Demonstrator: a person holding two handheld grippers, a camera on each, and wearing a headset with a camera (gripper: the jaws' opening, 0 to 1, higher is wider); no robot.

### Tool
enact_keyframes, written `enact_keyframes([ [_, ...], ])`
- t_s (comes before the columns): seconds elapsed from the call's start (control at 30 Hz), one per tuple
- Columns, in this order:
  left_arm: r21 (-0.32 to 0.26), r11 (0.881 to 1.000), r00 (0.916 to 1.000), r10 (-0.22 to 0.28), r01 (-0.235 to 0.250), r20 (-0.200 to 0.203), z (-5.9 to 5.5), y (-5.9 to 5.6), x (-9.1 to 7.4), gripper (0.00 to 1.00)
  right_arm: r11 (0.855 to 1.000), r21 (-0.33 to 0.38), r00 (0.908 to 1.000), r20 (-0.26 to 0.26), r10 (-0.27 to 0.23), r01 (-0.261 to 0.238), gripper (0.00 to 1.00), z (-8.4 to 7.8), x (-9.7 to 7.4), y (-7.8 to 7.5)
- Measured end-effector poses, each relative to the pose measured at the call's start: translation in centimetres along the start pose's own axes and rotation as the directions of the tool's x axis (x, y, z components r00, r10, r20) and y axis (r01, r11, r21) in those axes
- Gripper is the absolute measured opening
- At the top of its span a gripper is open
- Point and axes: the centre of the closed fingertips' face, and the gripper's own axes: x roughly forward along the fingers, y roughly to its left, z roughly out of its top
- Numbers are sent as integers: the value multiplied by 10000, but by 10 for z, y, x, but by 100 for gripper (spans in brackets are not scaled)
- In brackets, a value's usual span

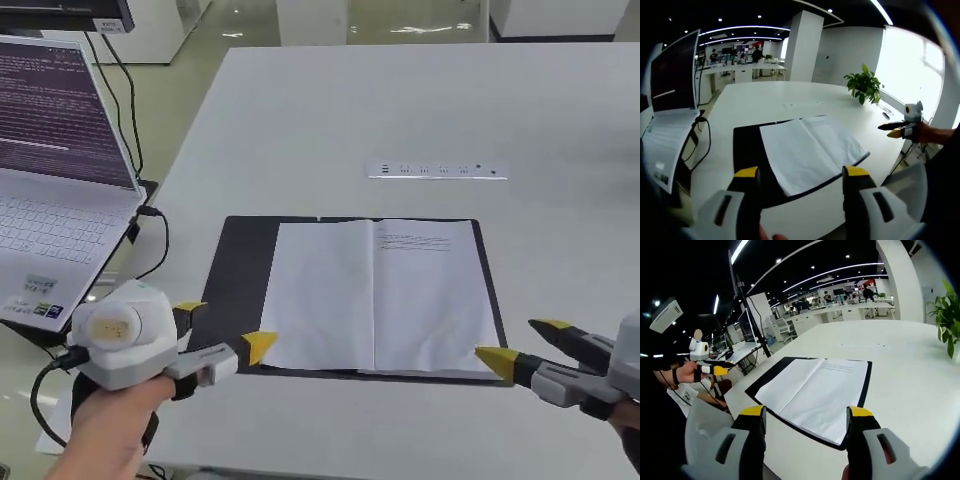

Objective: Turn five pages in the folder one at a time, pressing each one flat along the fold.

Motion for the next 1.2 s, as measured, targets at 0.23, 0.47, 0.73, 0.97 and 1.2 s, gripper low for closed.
enact_keyframes([
  [0.23,202,9997,9998,-150,152,-97,1,-6,5,66,9999,74,9999,70,-81,81,64,0,-5,-1],
  [0.47,313,9991,9996,-276,278,-70,4,-10,7,66,9997,122,9998,75,-209,208,64,-2,-9,-4],
  [0.73,652,9955,9973,-672,690,-292,8,-25,21,67,9993,99,9993,69,-356,355,65,-4,-15,-10],
  [0.97,952,9869,9909,-1266,1304,-456,18,-50,44,67,9988,120,9988,98,-475,474,65,-4,-22,-11],
  [1.2,1142,9783,9842,-1667,1727,-602,22,-67,60,67,9982,233,9984,105,-559,557,65,-6,-27,-9],
])
